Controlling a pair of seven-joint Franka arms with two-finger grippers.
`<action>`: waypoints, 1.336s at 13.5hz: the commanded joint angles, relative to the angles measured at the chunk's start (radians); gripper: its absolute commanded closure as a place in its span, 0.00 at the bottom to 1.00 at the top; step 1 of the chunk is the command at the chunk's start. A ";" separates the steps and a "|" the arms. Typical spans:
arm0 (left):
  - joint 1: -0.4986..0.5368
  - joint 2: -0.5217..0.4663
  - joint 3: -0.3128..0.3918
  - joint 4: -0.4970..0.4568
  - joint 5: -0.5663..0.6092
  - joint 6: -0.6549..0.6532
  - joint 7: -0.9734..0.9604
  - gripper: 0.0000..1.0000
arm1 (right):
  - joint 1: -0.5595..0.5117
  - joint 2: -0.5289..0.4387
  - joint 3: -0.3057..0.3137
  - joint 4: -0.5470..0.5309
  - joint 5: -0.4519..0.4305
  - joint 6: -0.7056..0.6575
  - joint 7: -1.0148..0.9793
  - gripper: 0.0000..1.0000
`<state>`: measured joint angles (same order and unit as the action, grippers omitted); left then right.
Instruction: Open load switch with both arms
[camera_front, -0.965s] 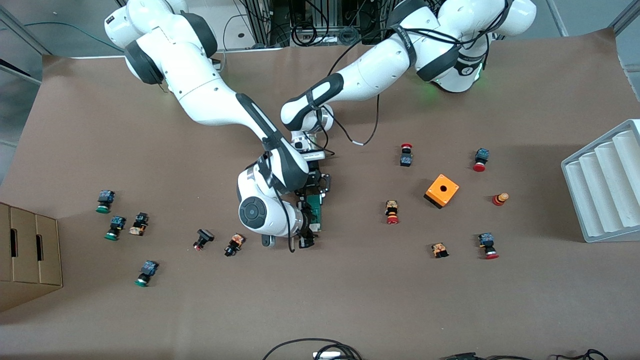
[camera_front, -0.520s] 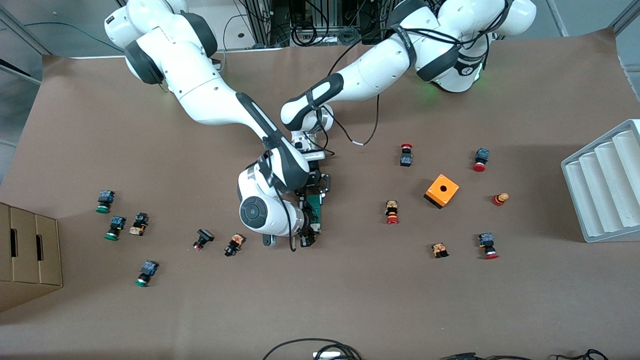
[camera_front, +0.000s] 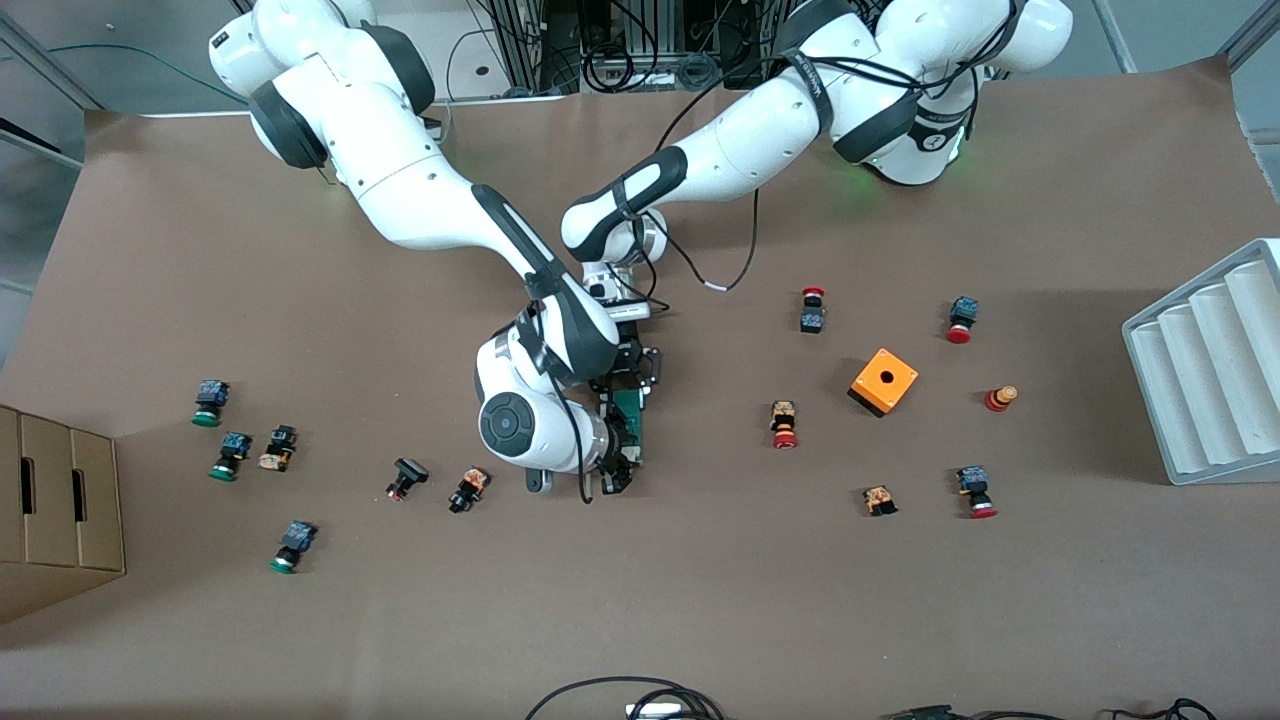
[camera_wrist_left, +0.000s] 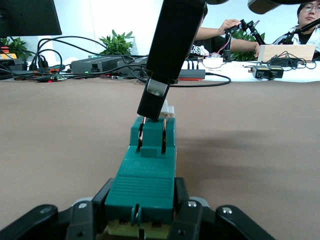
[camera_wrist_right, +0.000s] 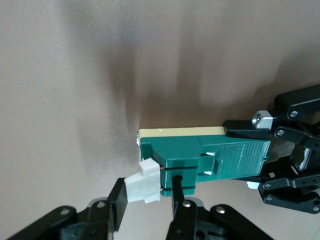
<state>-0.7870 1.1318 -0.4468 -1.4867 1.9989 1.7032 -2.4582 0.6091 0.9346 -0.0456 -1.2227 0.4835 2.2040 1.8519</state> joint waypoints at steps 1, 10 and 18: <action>0.002 0.011 -0.010 0.020 0.024 0.016 0.002 0.50 | 0.004 0.013 -0.005 0.028 0.033 -0.018 0.000 0.60; 0.002 0.011 -0.010 0.020 0.023 0.010 0.002 0.50 | 0.004 -0.003 -0.006 0.028 0.033 -0.027 0.000 0.65; 0.002 0.013 -0.010 0.020 0.023 0.009 0.002 0.50 | 0.003 -0.010 -0.008 0.022 0.032 -0.036 -0.013 0.69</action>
<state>-0.7870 1.1318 -0.4469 -1.4867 1.9989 1.7030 -2.4582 0.6093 0.9308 -0.0462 -1.2047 0.4835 2.1964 1.8513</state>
